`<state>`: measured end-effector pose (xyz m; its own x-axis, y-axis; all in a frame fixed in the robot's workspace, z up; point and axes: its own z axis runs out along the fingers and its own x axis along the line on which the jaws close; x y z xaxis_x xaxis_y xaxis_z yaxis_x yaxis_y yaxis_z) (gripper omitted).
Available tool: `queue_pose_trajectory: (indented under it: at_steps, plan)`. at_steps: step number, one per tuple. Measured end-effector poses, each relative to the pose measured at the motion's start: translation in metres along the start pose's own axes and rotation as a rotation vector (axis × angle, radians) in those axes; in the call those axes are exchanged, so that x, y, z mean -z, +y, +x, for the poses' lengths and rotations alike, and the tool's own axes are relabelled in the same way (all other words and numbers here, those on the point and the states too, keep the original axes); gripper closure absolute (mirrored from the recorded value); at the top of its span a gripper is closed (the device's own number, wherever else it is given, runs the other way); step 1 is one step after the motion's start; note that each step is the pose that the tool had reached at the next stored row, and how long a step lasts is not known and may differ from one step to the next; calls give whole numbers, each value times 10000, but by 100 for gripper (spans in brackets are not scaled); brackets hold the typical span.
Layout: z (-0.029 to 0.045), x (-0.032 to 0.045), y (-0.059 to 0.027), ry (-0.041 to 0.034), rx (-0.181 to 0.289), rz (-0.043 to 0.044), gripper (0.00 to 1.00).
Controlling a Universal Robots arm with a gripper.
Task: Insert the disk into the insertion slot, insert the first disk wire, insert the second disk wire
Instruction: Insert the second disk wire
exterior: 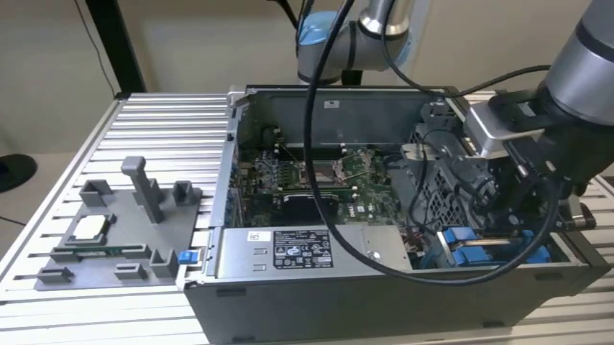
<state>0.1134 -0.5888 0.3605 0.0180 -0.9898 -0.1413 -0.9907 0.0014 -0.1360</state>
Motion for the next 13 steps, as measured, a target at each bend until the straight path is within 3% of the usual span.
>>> queue_pose_trajectory:
  at_steps: [6, 13]
  plan:
    - [-30, 213, -30, 0, -1, -11, 0]
    - [-32, 222, -31, -2, -1, -14, 0]
